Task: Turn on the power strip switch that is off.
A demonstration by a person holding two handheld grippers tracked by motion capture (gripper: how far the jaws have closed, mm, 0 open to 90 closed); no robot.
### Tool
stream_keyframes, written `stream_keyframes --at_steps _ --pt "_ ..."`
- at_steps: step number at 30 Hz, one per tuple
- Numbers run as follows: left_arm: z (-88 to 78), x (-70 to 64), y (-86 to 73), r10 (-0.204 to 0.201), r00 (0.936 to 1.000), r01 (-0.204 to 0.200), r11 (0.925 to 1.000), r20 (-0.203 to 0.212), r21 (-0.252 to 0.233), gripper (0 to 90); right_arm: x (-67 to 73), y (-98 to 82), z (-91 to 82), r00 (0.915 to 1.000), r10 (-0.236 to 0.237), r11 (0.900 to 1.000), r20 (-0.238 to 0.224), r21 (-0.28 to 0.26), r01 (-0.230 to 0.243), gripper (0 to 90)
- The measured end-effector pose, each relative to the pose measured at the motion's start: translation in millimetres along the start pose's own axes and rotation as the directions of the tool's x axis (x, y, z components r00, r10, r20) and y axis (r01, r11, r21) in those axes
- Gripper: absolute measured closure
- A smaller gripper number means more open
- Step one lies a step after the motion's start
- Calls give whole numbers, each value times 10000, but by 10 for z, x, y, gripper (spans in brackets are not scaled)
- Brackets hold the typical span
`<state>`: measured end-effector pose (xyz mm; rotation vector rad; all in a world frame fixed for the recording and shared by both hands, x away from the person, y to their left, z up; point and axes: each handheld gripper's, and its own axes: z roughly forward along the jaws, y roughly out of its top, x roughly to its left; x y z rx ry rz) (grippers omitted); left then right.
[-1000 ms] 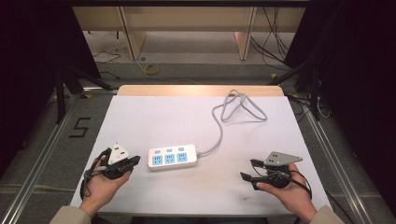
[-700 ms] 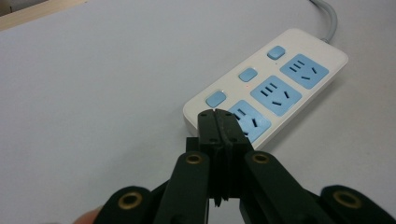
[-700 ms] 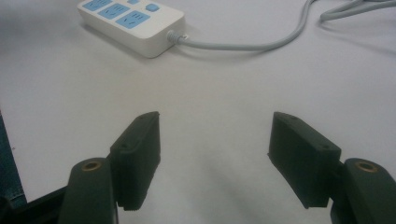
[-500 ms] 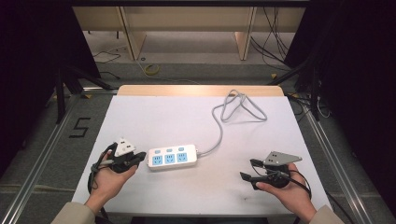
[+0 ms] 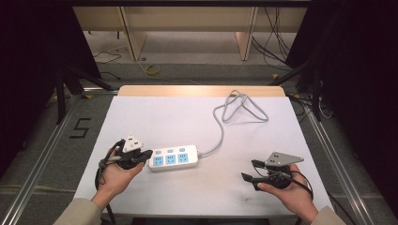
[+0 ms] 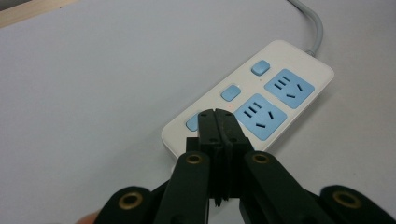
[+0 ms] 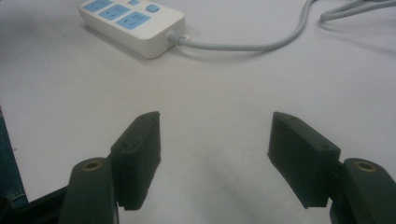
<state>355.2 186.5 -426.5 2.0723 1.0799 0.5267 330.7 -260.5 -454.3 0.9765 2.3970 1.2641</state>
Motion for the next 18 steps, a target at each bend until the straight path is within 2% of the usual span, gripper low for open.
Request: stream_keyframes --at_steps 18 --pt "166 -78 141 219 9995 -224 9995 214 233 899 2 0 6 10000 -22 10000 -36 60 22 348"
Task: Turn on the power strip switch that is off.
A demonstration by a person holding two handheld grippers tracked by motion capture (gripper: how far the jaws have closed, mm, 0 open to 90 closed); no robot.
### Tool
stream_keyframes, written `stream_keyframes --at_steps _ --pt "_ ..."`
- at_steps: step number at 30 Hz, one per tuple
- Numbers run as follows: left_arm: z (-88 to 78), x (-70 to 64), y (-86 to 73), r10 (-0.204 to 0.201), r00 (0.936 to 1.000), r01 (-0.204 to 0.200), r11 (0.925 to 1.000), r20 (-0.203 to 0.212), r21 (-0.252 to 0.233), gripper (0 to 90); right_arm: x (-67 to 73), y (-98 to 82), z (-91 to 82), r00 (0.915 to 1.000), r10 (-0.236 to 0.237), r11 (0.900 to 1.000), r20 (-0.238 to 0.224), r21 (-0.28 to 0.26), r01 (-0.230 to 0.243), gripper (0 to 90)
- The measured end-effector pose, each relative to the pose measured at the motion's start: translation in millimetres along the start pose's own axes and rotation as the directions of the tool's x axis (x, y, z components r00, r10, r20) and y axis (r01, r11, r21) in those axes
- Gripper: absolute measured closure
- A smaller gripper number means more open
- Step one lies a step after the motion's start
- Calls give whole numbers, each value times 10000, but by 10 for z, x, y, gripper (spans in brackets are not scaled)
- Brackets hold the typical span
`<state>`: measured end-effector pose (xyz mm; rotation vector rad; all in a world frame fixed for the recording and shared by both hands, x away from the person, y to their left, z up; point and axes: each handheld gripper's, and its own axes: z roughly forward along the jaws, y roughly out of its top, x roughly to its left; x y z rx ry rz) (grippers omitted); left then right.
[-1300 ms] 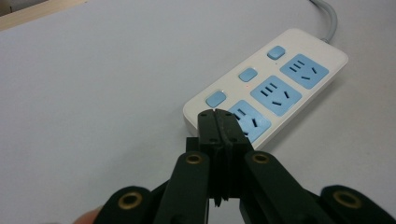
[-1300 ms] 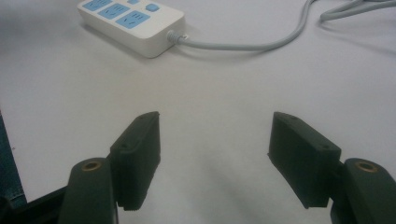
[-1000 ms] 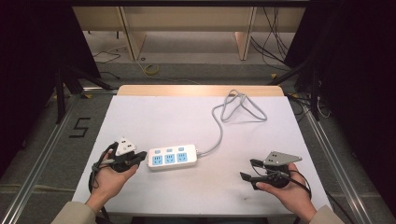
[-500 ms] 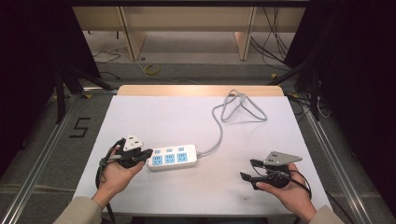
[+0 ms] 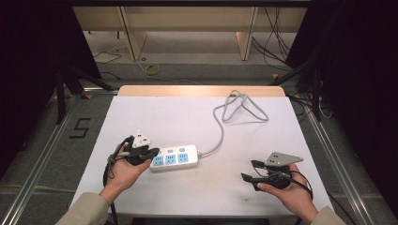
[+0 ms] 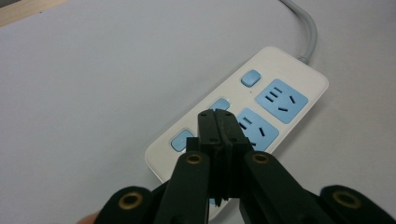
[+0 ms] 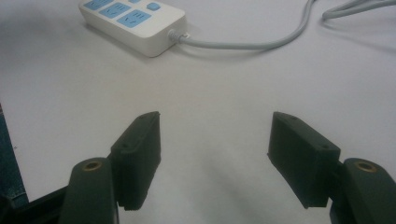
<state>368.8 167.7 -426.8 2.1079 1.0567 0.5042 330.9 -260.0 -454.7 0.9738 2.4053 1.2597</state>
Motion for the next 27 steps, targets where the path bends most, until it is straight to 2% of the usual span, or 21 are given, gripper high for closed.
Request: stream_keyframes --at_steps 27 --pt "211 -62 155 294 9993 -304 9986 223 429 899 1 -3 2 10000 -28 10000 -44 39 28 348"
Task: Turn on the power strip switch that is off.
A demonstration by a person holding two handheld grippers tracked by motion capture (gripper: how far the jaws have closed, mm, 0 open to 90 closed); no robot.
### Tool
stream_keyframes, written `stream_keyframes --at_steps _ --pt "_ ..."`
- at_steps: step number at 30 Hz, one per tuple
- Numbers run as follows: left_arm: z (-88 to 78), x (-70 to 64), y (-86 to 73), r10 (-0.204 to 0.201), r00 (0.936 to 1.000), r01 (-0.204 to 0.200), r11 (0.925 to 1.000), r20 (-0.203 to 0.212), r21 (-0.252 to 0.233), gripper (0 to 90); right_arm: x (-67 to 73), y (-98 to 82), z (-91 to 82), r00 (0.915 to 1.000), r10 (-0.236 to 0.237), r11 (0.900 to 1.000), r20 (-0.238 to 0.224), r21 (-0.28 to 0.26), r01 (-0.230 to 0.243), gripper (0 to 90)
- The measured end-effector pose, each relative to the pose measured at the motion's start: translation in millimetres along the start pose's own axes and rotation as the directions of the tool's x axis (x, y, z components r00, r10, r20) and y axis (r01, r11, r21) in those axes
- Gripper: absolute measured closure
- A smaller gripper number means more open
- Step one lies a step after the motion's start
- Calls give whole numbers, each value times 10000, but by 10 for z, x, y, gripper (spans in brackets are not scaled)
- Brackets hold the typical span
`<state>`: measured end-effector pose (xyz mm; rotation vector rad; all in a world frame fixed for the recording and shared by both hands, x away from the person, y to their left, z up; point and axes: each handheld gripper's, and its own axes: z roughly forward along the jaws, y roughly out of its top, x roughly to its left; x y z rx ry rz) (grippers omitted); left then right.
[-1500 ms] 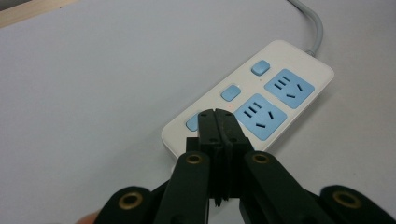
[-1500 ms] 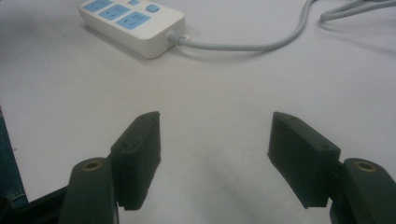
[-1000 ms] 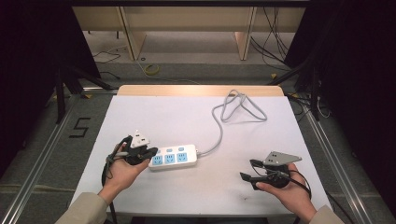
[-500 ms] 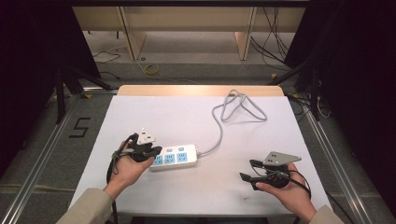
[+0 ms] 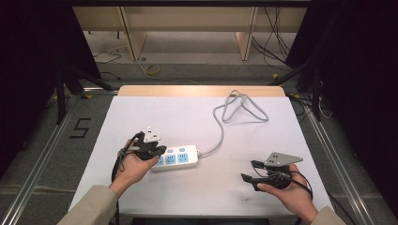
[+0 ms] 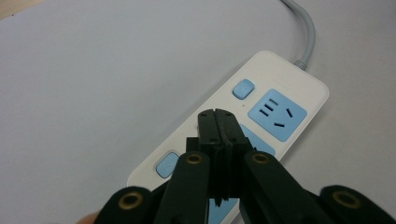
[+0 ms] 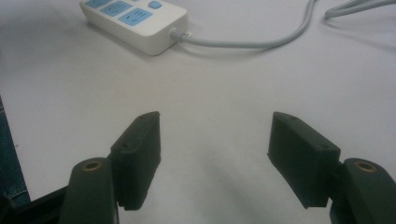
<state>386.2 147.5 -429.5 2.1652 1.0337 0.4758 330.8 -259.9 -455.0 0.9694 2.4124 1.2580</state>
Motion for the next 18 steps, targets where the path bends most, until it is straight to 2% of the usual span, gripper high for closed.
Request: stream_keyframes --at_steps 18 --pt "106 -59 113 212 9997 -215 9996 140 168 899 0 0 2 10000 -4 10000 -1 9 4 348"
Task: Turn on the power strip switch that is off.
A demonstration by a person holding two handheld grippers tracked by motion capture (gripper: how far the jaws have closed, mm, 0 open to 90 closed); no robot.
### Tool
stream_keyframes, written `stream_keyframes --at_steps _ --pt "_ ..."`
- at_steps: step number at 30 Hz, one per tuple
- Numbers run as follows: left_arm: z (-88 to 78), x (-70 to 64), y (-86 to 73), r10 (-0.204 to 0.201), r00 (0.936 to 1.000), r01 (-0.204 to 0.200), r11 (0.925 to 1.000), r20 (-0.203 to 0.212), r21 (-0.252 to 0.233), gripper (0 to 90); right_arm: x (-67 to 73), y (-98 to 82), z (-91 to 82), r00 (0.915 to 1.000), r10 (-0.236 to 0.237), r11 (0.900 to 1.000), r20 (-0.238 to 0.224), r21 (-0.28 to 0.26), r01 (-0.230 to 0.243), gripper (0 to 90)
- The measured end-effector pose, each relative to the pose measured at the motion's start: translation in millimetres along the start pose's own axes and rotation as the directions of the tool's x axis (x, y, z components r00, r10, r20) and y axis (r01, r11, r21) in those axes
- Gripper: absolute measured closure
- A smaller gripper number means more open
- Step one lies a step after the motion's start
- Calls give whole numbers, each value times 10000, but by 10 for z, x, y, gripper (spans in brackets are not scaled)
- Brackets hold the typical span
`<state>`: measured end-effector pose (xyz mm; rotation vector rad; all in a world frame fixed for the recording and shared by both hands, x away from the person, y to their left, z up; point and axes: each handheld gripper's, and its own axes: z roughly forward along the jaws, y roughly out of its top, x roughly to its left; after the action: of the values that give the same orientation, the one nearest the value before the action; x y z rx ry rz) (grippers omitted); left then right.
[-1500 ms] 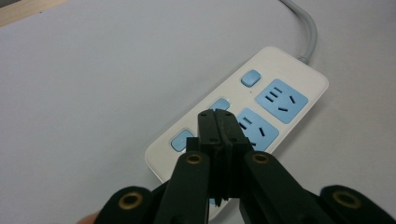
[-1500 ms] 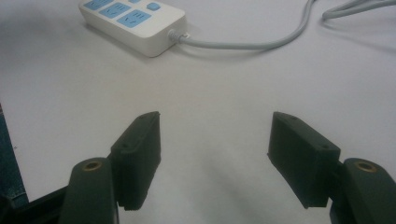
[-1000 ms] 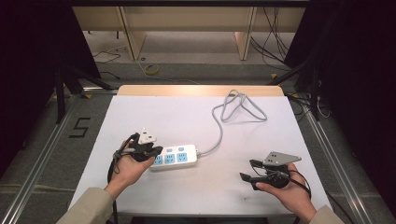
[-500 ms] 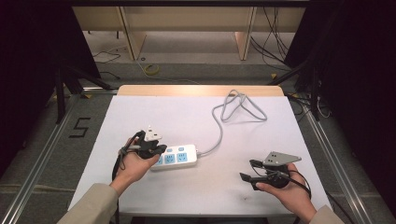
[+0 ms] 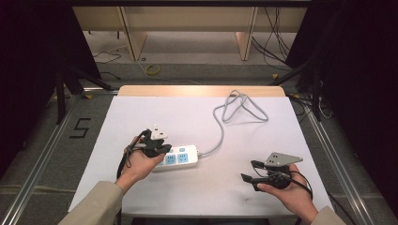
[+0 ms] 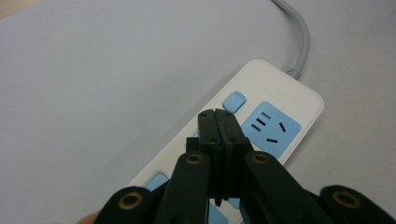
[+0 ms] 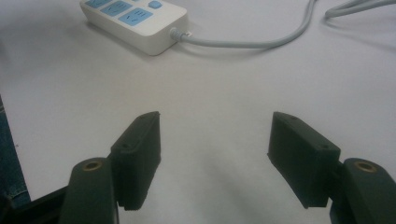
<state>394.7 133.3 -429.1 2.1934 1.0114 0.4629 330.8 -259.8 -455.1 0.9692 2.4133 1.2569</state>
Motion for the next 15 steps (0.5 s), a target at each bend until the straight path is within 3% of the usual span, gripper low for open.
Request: stream_keyframes --at_steps 15 --pt "84 -35 85 43 9999 -46 9999 152 152 899 0 0 -1 10000 -11 10000 3 -13 11 348"
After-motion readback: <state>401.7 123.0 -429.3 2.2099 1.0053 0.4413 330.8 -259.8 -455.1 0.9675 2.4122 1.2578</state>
